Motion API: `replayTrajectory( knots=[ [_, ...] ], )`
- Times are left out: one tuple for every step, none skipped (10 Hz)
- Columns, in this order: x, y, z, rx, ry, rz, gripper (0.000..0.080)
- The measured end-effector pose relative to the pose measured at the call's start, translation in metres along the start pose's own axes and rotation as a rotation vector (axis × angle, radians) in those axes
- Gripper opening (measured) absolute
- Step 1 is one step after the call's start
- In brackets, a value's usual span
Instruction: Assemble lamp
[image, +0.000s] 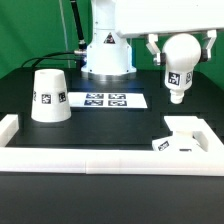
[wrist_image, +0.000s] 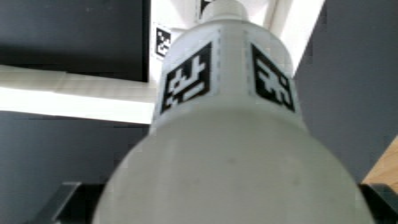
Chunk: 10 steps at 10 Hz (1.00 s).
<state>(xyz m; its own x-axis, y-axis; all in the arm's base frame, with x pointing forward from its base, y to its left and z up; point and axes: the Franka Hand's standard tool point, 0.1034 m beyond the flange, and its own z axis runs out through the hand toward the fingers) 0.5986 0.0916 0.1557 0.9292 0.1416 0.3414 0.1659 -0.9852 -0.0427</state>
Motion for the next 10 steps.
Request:
replayTrajectory(
  knots=[
    [0.008, 0.001, 0.002, -0.001, 0.015, -0.010, 0.0579],
    [0.014, 0.003, 0.006, -0.006, 0.034, -0.034, 0.0579],
    [0.017, 0.007, 0.009, -0.009, 0.038, -0.049, 0.0579],
    [0.017, 0.007, 0.008, -0.015, 0.067, -0.049, 0.0579],
    [0.015, 0.008, 0.009, -0.019, 0.078, -0.050, 0.0579],
    [0.015, 0.008, 0.010, -0.018, 0.074, -0.050, 0.0579],
    [0.014, 0.008, 0.010, -0.018, 0.074, -0.049, 0.0579],
    [0.013, 0.004, 0.013, -0.016, 0.073, -0.048, 0.0579],
    [0.014, 0.002, 0.016, -0.014, 0.070, -0.050, 0.0579],
    [0.016, 0.003, 0.018, -0.015, 0.072, -0.051, 0.0579]
  ],
)
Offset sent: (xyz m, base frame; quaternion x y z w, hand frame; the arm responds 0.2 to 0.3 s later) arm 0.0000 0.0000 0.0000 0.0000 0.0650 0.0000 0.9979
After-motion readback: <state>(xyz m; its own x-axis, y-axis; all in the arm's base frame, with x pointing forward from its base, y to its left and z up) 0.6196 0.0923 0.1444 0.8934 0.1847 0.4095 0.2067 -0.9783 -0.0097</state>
